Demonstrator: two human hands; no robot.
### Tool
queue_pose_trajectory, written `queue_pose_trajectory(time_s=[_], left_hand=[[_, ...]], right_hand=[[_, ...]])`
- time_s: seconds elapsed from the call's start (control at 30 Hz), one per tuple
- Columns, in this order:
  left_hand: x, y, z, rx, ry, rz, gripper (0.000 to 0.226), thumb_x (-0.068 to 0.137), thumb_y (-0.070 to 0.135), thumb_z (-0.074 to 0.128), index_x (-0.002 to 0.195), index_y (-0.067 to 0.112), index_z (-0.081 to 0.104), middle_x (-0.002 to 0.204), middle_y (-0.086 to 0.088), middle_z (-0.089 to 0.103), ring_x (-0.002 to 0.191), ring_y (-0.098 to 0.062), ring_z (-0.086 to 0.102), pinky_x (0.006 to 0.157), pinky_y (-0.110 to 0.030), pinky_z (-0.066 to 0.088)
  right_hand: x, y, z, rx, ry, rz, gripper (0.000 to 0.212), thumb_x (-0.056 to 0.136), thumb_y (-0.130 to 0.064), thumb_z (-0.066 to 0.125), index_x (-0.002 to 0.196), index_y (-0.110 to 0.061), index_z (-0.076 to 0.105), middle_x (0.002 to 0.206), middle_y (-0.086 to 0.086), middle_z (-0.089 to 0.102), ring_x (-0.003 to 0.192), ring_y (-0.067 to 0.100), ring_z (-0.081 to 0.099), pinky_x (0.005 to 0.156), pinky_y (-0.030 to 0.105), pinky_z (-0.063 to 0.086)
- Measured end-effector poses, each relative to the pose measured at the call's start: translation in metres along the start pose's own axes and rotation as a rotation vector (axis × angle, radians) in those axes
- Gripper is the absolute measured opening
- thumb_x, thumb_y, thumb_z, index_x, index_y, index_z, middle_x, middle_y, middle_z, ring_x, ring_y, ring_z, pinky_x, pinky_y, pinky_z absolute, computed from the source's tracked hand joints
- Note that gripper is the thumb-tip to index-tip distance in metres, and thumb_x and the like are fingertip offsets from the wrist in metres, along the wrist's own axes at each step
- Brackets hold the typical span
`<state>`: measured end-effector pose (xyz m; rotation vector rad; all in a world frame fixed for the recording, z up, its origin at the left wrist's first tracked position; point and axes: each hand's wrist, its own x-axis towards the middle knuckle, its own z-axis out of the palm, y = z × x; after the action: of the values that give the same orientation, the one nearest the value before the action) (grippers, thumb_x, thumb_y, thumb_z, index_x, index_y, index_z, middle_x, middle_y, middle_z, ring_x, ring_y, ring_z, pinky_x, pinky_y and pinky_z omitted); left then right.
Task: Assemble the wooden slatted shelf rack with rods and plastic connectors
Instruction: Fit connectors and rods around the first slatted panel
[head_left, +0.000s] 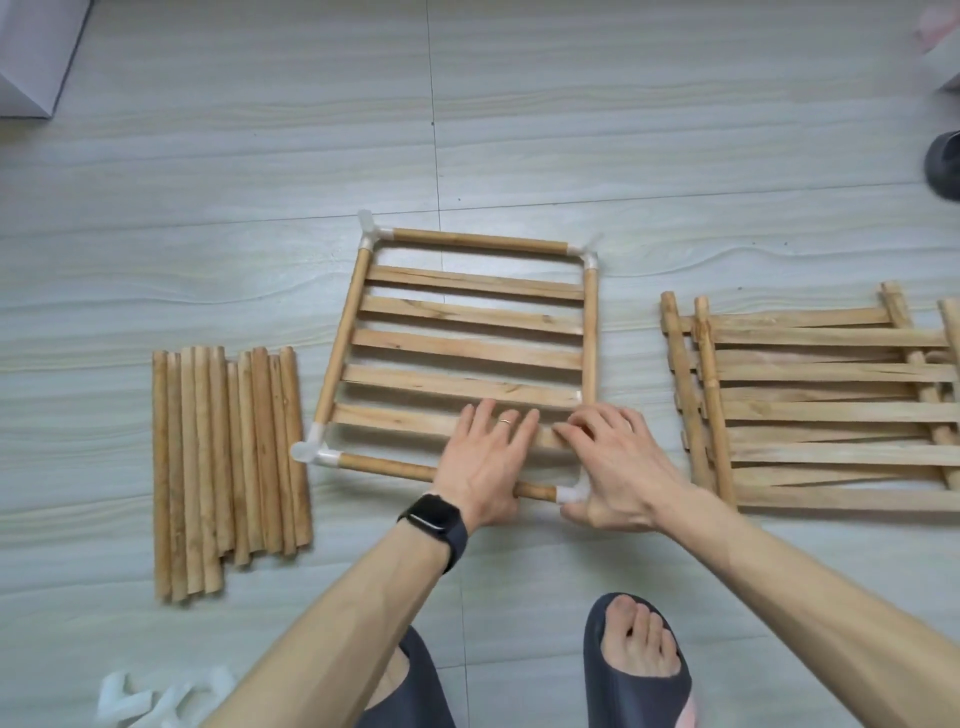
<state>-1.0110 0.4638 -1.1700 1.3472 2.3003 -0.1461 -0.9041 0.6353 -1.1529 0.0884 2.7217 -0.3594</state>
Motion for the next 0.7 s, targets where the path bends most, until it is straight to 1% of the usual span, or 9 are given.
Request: queue_pose_trajectory(time_s=[0.07,0.13,0.2,0.23,0.27,0.33,0.47,0.6,0.7], left_hand=[[0.008,0.011,0.002,0.025,-0.015,0.016,0.087,0.086,0.022,0.066,0.156,0.015,0.016,0.150,-0.011,0.037,0.142,-0.034,0.028,0.121,-0.050,0.019],[0.007,0.010,0.004,-0.007,0.019,0.004,0.078,0.082,0.016,0.064,0.150,0.017,0.025,0.144,-0.008,0.041,0.132,-0.030,0.036,0.118,-0.047,0.024],[0.003,0.008,0.005,-0.036,0.032,0.015,0.077,0.079,0.020,0.065,0.147,0.017,0.030,0.140,-0.007,0.043,0.130,-0.030,0.038,0.118,-0.049,0.023],[0.000,0.008,0.004,-0.036,0.034,0.028,0.077,0.077,0.023,0.065,0.146,0.017,0.031,0.139,-0.007,0.043,0.129,-0.030,0.039,0.119,-0.050,0.022],[-0.002,0.009,0.003,-0.030,0.042,0.041,0.077,0.075,0.025,0.065,0.145,0.017,0.033,0.138,-0.007,0.044,0.129,-0.030,0.040,0.120,-0.051,0.021],[-0.004,0.015,0.000,-0.042,0.056,0.054,0.077,0.071,0.032,0.063,0.141,0.016,0.035,0.136,-0.007,0.047,0.128,-0.030,0.042,0.120,-0.052,0.020],[-0.005,0.022,0.001,-0.071,0.066,0.067,0.086,0.073,0.046,0.059,0.148,0.014,0.032,0.140,-0.005,0.047,0.133,-0.029,0.041,0.122,-0.052,0.015],[-0.013,0.029,0.009,-0.053,0.077,0.087,0.091,0.066,0.035,0.060,0.148,0.006,0.034,0.134,-0.010,0.051,0.128,-0.031,0.046,0.121,-0.055,0.021],[-0.017,0.034,0.014,-0.063,0.117,0.093,0.087,0.064,0.033,0.063,0.142,0.001,0.042,0.122,-0.013,0.057,0.116,-0.033,0.054,0.116,-0.055,0.032]], right_hand=[[-0.017,0.005,0.009,0.380,0.209,0.197,0.080,0.075,-0.064,0.065,0.142,-0.023,0.051,0.137,-0.003,0.048,0.133,0.015,0.038,0.110,0.034,0.029],[-0.024,0.016,0.013,0.791,0.331,0.530,0.072,0.085,-0.062,0.069,0.141,-0.020,0.051,0.131,-0.004,0.053,0.121,0.012,0.051,0.104,0.034,0.040],[-0.020,0.019,0.013,1.172,0.172,0.749,0.063,0.091,-0.066,0.056,0.129,-0.017,0.057,0.115,0.000,0.066,0.090,0.013,0.068,0.083,0.035,0.052],[-0.016,0.016,0.016,1.272,0.086,0.762,0.053,0.096,-0.064,0.050,0.117,-0.017,0.062,0.099,0.001,0.071,0.071,0.013,0.069,0.070,0.034,0.051],[-0.012,0.011,0.019,1.270,0.050,0.727,0.045,0.101,-0.058,0.046,0.102,-0.017,0.064,0.080,0.000,0.071,0.057,0.013,0.064,0.060,0.033,0.048],[-0.002,-0.002,0.022,1.183,0.081,0.655,0.043,0.103,-0.052,0.047,0.080,-0.019,0.060,0.054,-0.004,0.061,0.047,0.015,0.058,0.054,0.032,0.044],[0.011,-0.012,0.024,1.216,0.110,0.601,0.042,0.100,-0.048,0.057,0.070,-0.019,0.065,0.058,0.000,0.065,0.053,0.019,0.066,0.054,0.032,0.050],[0.013,-0.010,0.027,1.137,0.053,0.556,0.050,0.094,-0.055,0.060,0.075,-0.011,0.070,0.070,0.009,0.071,0.066,0.024,0.069,0.068,0.040,0.061],[0.014,-0.010,0.027,1.017,0.046,0.535,0.059,0.092,-0.065,0.056,0.069,-0.012,0.066,0.062,0.008,0.067,0.061,0.021,0.062,0.066,0.035,0.055]])
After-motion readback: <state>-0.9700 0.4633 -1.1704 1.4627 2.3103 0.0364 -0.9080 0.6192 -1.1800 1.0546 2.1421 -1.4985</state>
